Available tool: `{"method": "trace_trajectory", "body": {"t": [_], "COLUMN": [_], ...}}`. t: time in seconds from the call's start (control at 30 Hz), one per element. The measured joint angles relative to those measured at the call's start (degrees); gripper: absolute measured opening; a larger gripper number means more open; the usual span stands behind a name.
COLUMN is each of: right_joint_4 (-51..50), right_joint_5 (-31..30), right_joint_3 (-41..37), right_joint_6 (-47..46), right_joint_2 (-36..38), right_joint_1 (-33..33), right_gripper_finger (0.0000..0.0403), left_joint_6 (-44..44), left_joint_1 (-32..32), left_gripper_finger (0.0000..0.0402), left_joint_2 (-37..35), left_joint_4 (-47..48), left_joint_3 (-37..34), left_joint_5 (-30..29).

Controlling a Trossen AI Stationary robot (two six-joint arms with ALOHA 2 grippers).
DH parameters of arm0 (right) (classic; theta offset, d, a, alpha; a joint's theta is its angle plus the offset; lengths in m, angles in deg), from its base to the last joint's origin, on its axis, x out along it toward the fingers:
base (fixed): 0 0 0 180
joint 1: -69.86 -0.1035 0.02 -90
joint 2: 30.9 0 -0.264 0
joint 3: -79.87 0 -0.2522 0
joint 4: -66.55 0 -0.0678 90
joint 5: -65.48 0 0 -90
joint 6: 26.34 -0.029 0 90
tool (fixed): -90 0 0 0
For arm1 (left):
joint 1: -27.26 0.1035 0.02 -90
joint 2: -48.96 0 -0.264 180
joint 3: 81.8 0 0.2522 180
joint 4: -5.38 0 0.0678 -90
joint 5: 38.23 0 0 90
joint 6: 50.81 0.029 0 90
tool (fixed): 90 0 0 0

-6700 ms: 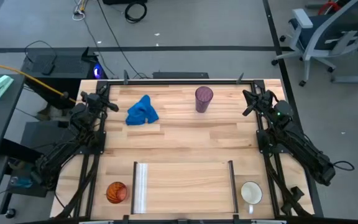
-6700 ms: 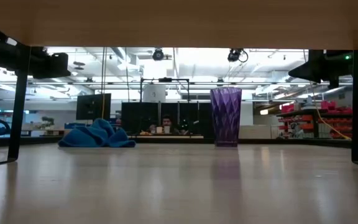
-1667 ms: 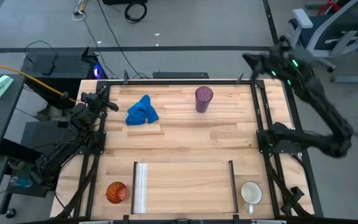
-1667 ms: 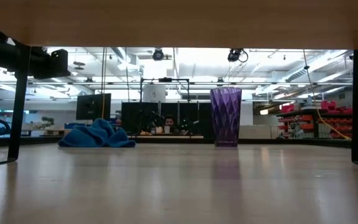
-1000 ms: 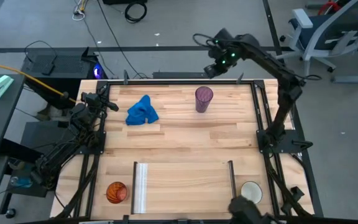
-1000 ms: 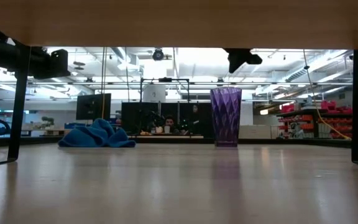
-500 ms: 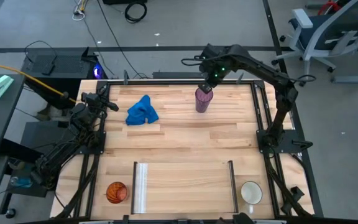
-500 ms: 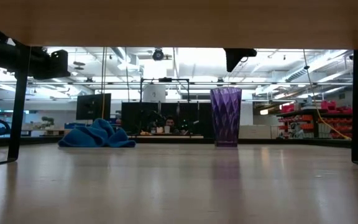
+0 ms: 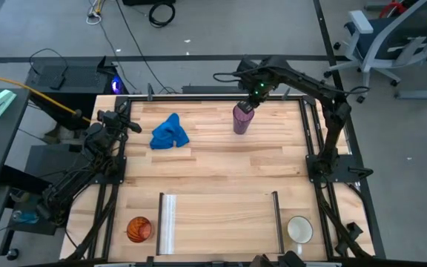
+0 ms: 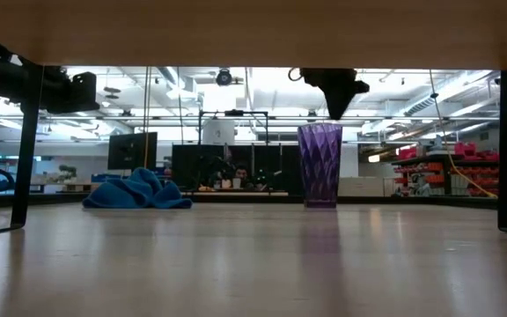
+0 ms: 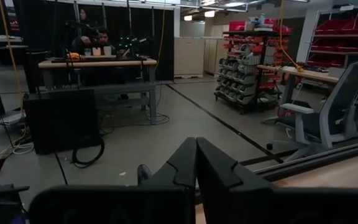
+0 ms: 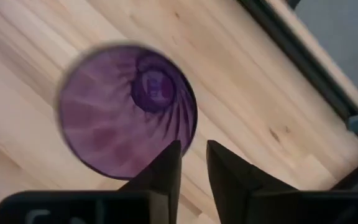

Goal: Stack small to large cups/mugs on shelf
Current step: Move the purple cup from the top to the middle of the table

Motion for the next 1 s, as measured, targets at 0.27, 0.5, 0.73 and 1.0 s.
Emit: {"method": "trace_trajectory", "body": {"t": [0.27,0.5,0.73,1.0], "right_joint_4": [3.63,5.19,5.95,8.97], "right_joint_5": [-0.06,-0.07,0.19,1.01], "right_joint_3": [-4.53,-4.61,-4.63,-9.99], "right_joint_6": [0.57,0.7,0.26,-0.42], "right_joint_2": [0.01,-0.01,-0.14,-0.16], "right_joint_1": [0.15,0.37,0.38,0.35], "right_gripper_finger": [0.0101,0.0101,0.0101,0.0101], "left_joint_6": [0.02,-0.01,-0.02,0.0], "left_joint_1": [0.01,0.0,-0.01,-0.01], "left_gripper_finger": [0.0023,0.0014,0.0022,0.0018], "left_joint_2": [0.0,0.0,0.0,0.0], "left_joint_4": [0.22,0.36,0.4,0.4], "left_joint_3": [0.0,0.0,0.0,0.0], "left_joint_5": [0.01,0.01,0.01,0.01]}}
